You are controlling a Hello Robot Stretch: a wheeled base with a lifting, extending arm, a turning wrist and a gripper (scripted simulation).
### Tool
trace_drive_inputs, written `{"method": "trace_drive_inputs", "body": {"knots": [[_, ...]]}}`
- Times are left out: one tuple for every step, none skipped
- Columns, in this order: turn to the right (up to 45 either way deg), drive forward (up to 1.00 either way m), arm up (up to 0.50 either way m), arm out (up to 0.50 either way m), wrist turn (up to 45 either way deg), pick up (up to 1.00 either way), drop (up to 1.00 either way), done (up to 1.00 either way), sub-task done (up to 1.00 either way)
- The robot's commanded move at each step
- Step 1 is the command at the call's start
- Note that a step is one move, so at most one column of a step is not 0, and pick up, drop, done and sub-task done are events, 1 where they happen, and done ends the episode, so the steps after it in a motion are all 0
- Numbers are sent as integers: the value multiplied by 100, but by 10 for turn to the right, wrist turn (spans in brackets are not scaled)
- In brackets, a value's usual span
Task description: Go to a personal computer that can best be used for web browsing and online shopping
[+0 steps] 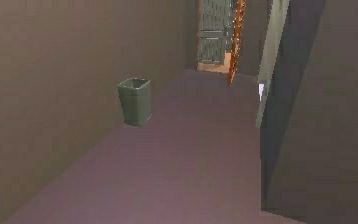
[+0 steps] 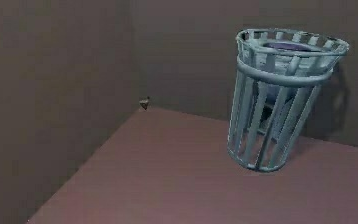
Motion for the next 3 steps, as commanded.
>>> {"method": "trace_drive_inputs", "body": {"knots": [[0, 100, 0, 0, 0, 0, 0, 0, 0], [60, 0, 0, 0, 0, 0, 0, 0, 0], [0, 5, 0, 0, 0, 0, 0, 0, 0]]}}
